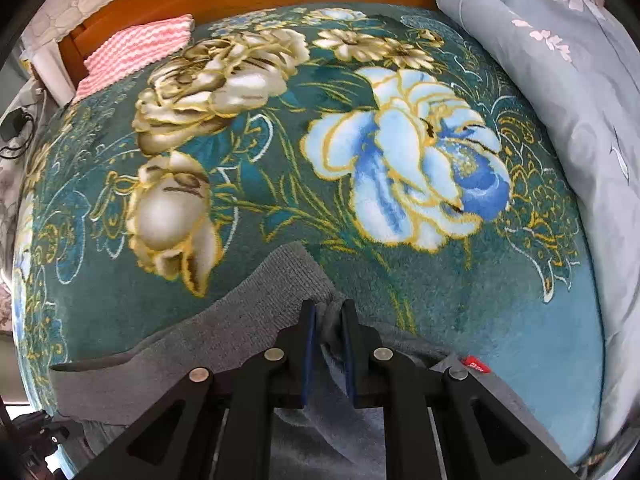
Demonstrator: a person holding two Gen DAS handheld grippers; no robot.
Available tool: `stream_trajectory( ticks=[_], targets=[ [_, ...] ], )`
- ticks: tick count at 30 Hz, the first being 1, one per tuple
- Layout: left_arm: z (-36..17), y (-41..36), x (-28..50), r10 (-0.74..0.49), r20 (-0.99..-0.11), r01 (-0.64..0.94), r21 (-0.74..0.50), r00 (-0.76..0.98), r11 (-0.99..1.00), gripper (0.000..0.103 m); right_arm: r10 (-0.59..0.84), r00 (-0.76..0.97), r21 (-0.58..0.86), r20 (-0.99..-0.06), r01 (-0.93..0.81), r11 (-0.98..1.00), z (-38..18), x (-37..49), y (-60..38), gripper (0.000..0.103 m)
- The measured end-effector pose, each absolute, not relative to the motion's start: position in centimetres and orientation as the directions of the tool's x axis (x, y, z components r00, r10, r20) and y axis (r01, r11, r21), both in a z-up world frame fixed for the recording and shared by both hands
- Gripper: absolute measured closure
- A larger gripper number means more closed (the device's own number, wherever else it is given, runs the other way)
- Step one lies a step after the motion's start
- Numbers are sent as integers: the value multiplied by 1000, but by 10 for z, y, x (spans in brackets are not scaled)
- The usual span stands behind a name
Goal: Fold clothes
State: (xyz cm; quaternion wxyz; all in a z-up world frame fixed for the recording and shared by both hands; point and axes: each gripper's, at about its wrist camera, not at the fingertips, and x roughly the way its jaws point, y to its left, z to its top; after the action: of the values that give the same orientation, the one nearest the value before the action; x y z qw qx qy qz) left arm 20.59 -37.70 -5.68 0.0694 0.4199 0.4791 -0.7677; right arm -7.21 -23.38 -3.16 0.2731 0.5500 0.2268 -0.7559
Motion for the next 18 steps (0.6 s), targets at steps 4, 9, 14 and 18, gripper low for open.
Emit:
stream_trajectory(
  ticks=[4,9,14,18],
  targets=[
    [-60,-377,201,309,-725,520,-668,-615,-533,95,-174,-244,-20,-954,633,-774,-30,-74,-229,88],
    [-68,-381,202,351,-711,546,-697,-609,-466,95,-219,-225,45,-949,592,-805,-15,-73,-218,63],
    [-68,-381,206,380,-705,565,-708,-598,-424,94,-268,-254,95,-929,538,-838,22,-71,-187,52],
    [-54,-377,207,354,-752,607,-659,-556,-445,80,-282,-318,102,-905,482,-870,60,-67,-126,49]
  ],
)
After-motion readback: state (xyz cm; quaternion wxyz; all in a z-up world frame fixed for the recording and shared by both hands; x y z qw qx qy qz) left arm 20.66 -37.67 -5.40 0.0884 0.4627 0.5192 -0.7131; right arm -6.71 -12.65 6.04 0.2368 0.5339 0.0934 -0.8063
